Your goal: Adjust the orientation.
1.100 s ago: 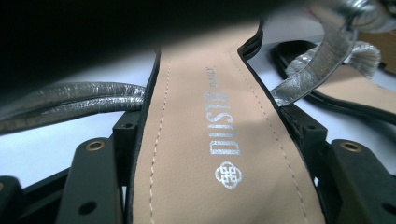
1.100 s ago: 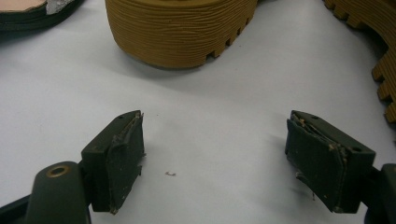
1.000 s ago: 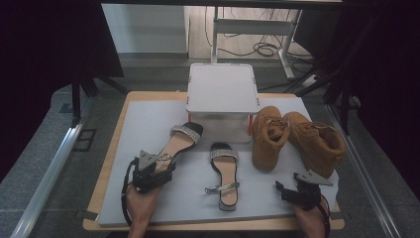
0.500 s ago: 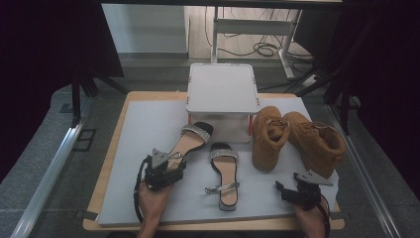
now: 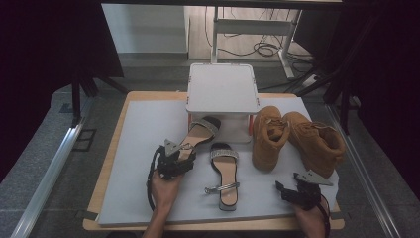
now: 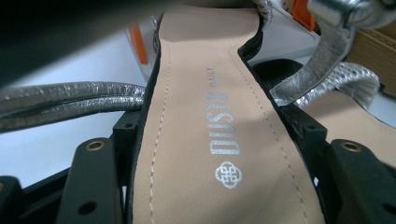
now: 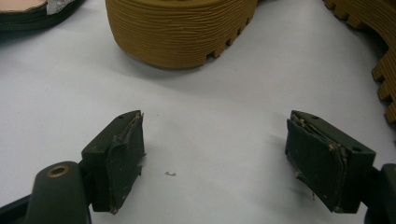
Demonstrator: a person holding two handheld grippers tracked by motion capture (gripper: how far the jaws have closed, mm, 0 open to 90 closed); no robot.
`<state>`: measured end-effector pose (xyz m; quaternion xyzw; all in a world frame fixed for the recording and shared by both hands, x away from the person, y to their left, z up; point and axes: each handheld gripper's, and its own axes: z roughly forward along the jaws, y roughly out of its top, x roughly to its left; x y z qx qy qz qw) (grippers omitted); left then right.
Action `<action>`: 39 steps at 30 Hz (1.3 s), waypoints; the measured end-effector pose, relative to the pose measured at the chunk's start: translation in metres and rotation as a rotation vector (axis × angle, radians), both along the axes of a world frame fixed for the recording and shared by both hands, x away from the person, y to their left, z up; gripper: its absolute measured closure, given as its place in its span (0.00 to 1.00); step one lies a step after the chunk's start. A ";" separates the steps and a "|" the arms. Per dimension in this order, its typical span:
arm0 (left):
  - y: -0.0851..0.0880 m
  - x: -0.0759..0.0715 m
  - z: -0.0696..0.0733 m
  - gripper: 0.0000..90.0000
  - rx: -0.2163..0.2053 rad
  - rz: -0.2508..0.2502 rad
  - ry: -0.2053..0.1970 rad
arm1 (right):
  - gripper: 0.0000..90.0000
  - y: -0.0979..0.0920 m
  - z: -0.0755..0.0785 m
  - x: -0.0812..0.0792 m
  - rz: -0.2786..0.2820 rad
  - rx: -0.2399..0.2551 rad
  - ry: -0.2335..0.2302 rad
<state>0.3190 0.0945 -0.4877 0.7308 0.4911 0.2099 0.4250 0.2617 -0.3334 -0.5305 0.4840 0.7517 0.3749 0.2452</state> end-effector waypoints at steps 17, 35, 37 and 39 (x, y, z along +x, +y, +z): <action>-0.020 0.043 -0.007 0.43 0.016 0.031 0.020 | 0.23 0.000 0.000 0.000 0.002 0.000 0.000; -0.034 0.079 -0.017 0.42 0.001 0.073 0.043 | 0.23 0.000 0.000 0.000 0.003 0.002 -0.001; -0.035 0.081 -0.018 0.43 0.005 0.078 0.046 | 0.23 0.000 0.000 0.000 0.003 0.002 -0.001; -0.036 0.083 -0.018 0.43 0.010 0.081 0.049 | 0.23 0.000 0.000 0.000 0.003 0.002 -0.001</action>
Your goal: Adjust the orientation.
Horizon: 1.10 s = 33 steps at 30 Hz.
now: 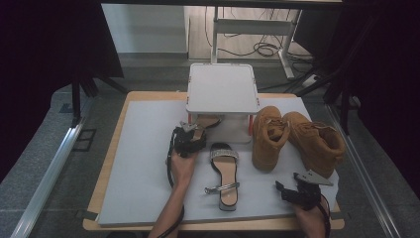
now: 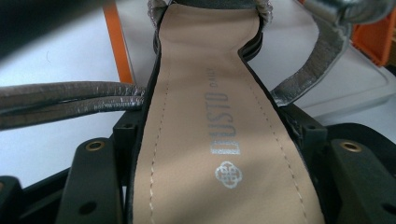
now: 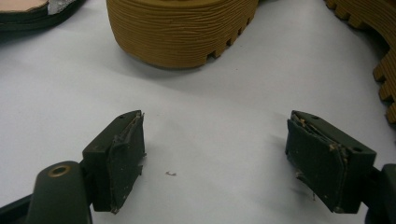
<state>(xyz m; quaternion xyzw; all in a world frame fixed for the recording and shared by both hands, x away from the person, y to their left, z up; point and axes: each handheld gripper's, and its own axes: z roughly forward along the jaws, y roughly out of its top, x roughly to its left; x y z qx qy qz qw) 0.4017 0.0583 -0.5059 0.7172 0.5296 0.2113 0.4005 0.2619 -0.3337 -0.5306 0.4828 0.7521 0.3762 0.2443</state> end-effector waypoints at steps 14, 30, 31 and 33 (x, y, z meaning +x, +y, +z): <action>-0.008 0.016 -0.002 0.43 0.033 0.041 0.003 | 0.23 0.000 0.000 0.000 0.001 0.000 0.000; -0.005 0.025 -0.007 0.41 0.012 0.066 0.054 | 0.23 0.000 0.000 0.000 0.001 0.000 0.000; -0.005 0.025 -0.007 0.40 0.006 0.063 0.059 | 0.23 0.000 0.000 0.000 0.001 0.000 0.000; -0.002 0.024 -0.007 0.38 -0.017 0.056 0.071 | 0.23 0.000 0.000 0.000 0.001 0.000 0.000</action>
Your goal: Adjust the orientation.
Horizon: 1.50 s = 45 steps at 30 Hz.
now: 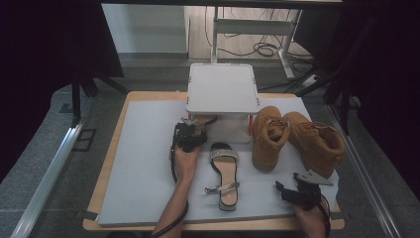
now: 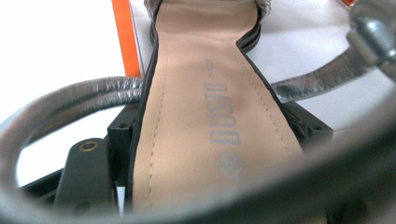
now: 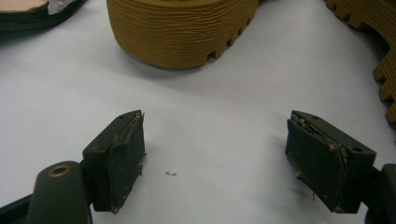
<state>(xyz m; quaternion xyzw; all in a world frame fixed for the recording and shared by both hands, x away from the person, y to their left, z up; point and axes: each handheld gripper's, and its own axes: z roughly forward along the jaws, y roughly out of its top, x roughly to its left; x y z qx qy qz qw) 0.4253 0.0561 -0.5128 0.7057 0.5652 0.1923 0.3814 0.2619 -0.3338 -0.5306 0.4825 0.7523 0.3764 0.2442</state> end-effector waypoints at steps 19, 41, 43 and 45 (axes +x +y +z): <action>0.013 -0.032 0.016 0.38 0.042 -0.064 -0.061 | 0.23 0.000 0.000 0.000 -0.001 0.000 0.000; 0.044 -0.075 0.019 0.78 0.001 -0.172 -0.085 | 0.23 0.000 0.000 0.000 -0.002 -0.001 0.001; 0.045 -0.075 0.015 0.86 0.001 -0.179 -0.077 | 0.23 0.000 0.000 0.000 -0.002 -0.002 0.000; 0.045 -0.075 0.013 0.92 0.006 -0.176 -0.080 | 0.23 0.000 0.000 0.000 -0.002 -0.001 0.000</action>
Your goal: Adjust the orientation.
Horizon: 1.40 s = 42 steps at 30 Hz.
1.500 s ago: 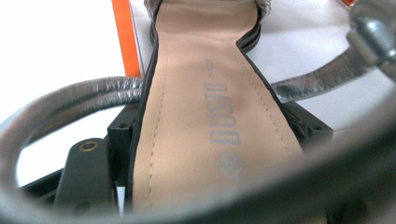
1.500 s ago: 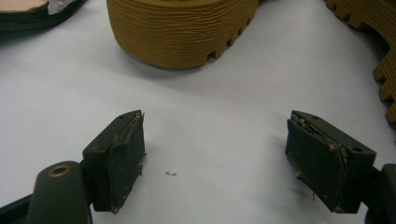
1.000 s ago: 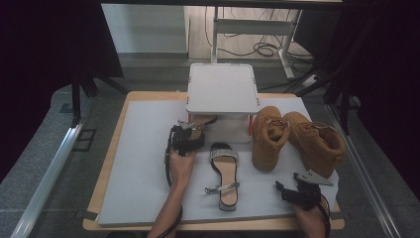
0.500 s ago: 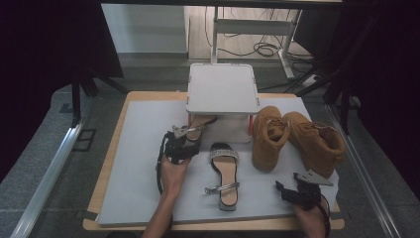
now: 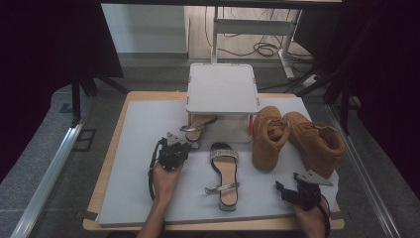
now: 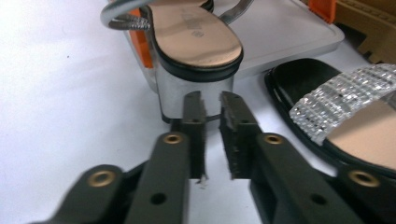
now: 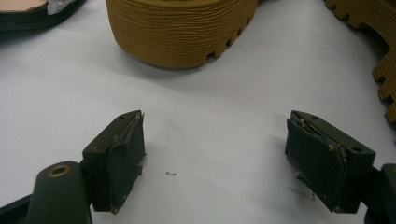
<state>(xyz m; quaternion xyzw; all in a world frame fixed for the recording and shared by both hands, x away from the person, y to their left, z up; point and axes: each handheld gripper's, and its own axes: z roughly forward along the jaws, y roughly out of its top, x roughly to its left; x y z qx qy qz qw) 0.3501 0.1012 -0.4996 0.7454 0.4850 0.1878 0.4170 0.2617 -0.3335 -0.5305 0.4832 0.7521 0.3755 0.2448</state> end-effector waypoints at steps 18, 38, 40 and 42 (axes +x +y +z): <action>-0.019 0.012 -0.002 0.99 0.049 -0.017 -0.009 | 0.23 0.000 0.000 0.000 0.000 -0.001 0.000; -0.048 0.035 -0.003 1.00 0.067 -0.046 -0.025 | 0.23 0.000 0.000 0.000 0.001 0.001 -0.001; -0.050 0.037 -0.003 1.00 0.063 -0.044 -0.028 | 0.23 0.000 0.000 0.000 0.001 0.001 -0.001; -0.050 0.039 -0.004 1.00 0.063 -0.041 -0.029 | 0.23 0.000 0.000 0.000 0.001 0.001 -0.001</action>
